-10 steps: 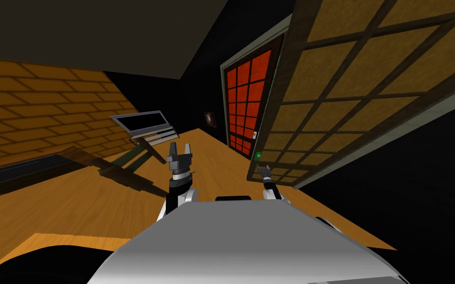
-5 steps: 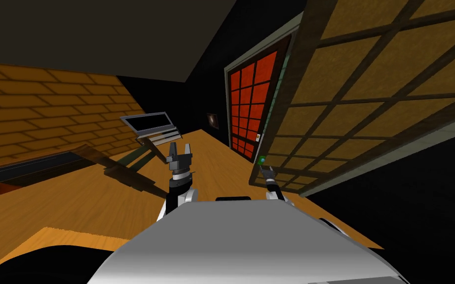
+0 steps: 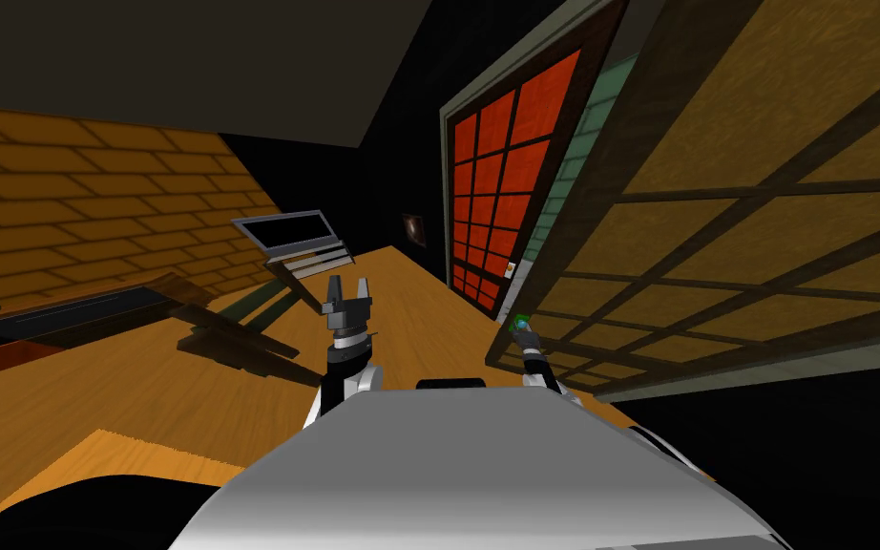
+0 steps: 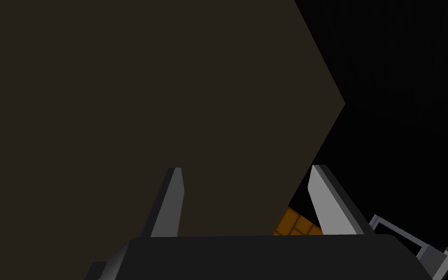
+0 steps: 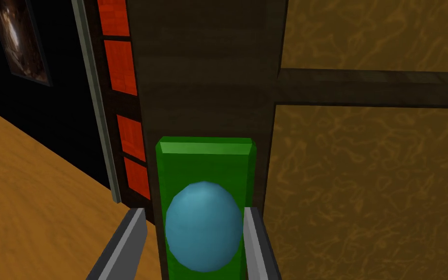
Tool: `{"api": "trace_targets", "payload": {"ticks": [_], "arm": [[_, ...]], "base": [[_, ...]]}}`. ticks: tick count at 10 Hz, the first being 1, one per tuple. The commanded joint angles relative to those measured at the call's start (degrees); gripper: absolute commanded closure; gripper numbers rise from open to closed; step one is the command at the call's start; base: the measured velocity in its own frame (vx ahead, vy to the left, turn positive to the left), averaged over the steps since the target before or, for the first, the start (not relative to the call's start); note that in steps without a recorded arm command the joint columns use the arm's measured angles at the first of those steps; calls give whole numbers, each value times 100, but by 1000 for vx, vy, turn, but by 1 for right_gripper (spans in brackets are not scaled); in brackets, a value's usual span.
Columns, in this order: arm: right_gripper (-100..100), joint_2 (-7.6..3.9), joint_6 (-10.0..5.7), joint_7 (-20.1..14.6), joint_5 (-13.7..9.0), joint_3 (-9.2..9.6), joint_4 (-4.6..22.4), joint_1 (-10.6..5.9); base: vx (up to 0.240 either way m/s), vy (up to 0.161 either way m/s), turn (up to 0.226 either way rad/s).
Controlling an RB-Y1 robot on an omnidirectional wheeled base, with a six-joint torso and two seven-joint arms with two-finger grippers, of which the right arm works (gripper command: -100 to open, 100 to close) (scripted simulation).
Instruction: Pull the door open
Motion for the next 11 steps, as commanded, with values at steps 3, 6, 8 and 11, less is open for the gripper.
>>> {"api": "trace_targets", "payload": {"ticks": [3, 6, 8, 11], "arm": [[100, 2, 10, 6, 0, 0, 4, -4], [100, -76, -37, -112, 63, 119, -19, 58], [100, -141, -91, -212, 115, 217, -47, 104], [100, -288, -211, -434, 231, 433, -111, 204]], "base": [[-28, -3, 5], [-45, -6, 30], [-191, -26, 79], [-202, -42, 79]]}}
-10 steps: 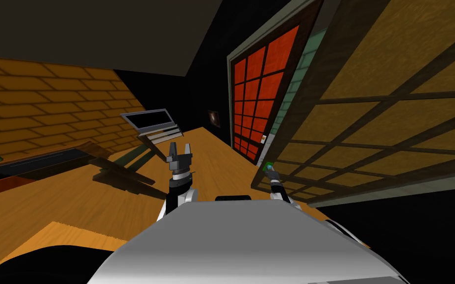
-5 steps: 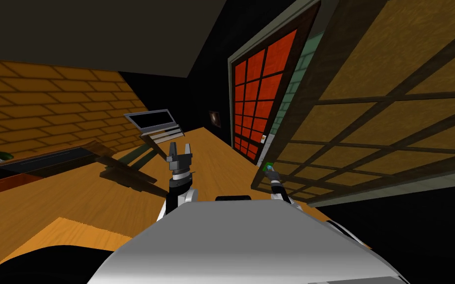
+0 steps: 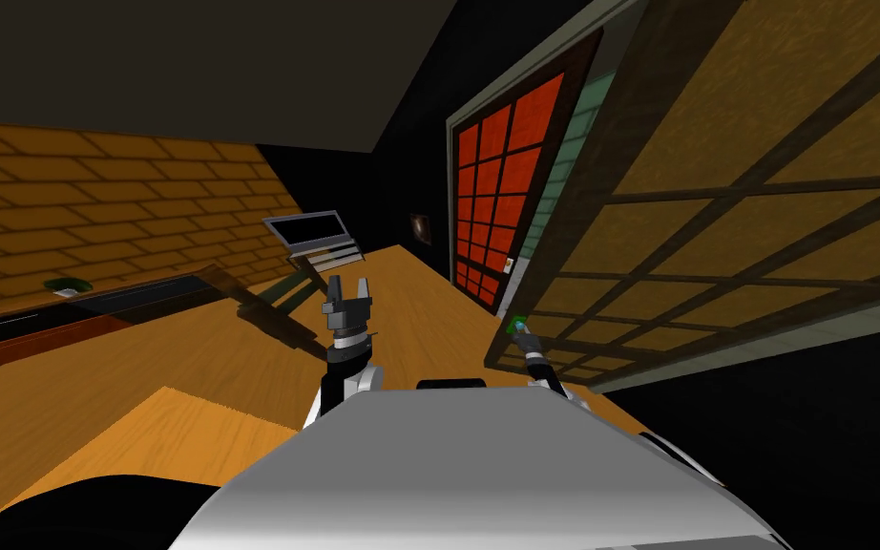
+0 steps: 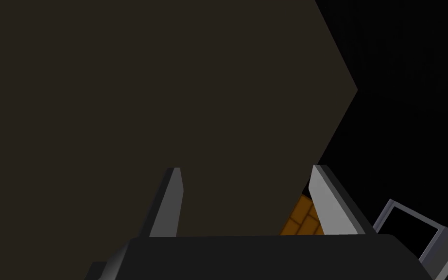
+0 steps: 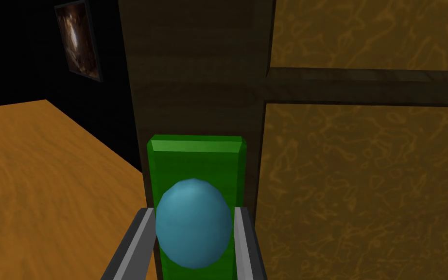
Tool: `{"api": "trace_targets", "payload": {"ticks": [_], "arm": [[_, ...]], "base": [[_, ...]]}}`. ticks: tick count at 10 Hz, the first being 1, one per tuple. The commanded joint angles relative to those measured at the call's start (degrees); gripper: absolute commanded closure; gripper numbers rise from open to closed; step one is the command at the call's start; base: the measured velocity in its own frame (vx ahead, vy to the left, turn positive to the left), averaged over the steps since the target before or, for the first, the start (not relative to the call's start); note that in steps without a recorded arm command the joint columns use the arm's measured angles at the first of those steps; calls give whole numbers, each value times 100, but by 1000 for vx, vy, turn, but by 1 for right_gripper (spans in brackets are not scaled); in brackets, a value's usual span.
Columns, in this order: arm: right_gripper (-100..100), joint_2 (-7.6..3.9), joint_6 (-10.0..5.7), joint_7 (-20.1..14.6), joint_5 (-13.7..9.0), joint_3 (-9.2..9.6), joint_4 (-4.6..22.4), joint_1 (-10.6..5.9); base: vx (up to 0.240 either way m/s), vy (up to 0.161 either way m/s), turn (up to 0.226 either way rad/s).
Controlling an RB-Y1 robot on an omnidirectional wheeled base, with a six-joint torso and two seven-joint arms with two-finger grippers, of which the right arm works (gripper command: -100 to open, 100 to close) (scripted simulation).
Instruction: Pull the door open
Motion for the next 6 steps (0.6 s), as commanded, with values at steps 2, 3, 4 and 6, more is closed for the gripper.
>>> {"api": "trace_targets", "payload": {"ticks": [2, 3, 4, 6], "arm": [[100, -133, -127, -208, 100, 185, -51, 77], [100, -163, -152, -254, 124, 229, -64, 98], [100, -136, -124, -216, 109, 200, -15, 67], [100, -262, -291, -397, 196, 374, -25, 182]], "base": [[-221, -35, 85], [-204, -10, 50], [-91, -4, 4], [-176, -34, 93]]}}
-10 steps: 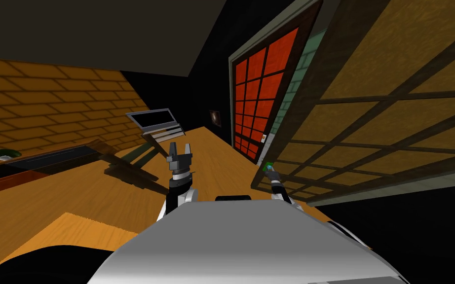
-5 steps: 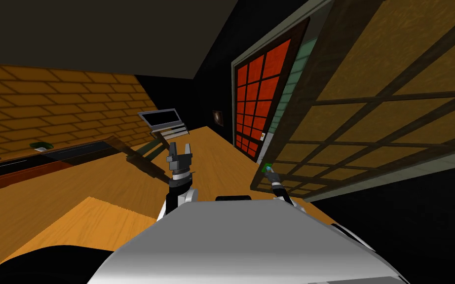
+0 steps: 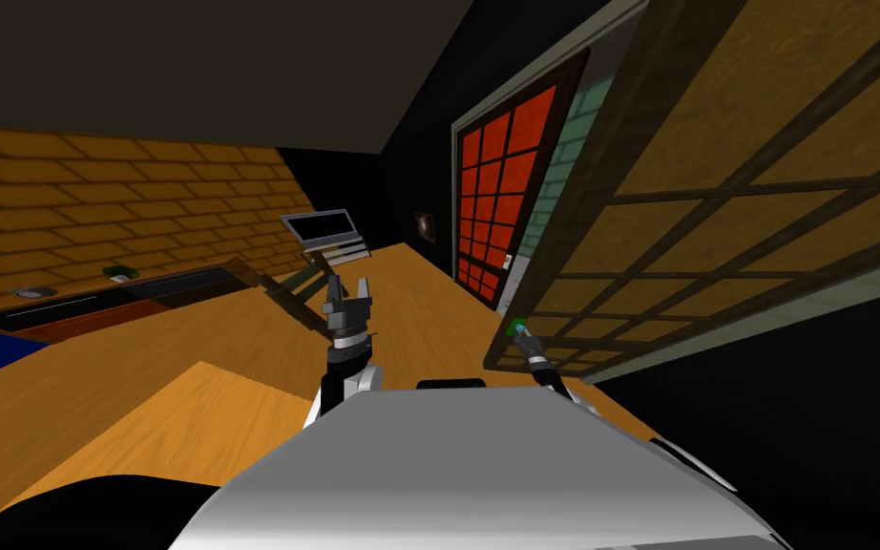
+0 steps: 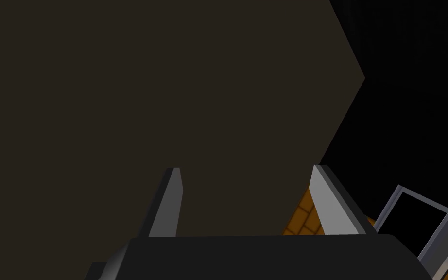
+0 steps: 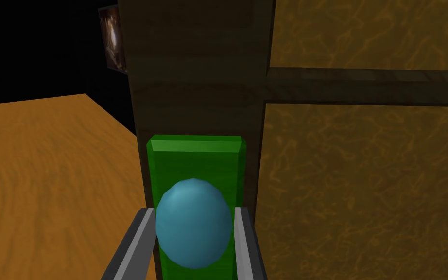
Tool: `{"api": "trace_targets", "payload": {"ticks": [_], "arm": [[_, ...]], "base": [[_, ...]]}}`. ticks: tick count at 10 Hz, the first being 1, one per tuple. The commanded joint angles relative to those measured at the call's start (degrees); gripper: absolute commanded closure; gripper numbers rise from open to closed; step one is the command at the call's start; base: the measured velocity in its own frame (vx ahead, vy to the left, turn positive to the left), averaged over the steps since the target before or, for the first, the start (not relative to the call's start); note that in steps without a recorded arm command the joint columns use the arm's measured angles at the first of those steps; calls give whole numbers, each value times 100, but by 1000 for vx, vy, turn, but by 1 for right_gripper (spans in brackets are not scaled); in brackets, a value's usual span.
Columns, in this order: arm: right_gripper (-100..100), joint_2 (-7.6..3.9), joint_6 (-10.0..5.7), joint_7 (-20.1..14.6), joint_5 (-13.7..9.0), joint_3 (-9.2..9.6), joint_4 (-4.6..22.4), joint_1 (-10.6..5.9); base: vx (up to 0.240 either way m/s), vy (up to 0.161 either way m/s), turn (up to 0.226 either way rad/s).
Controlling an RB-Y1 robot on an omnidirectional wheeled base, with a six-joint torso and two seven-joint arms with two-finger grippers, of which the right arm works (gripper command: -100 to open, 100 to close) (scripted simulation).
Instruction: Pull the door open
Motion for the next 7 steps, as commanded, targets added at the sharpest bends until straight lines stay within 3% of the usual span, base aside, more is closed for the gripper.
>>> {"api": "trace_targets", "payload": {"ticks": [1, 6, 7], "arm": [[100, -77, -153, -132, 67, 128, 21, 54], [100, -348, -495, -471, 230, 447, -28, 247], [100, -303, -462, -438, 219, 423, 47, 195]], "base": [[-217, -47, 80], [-191, -53, 76], [-89, -33, 14]]}}
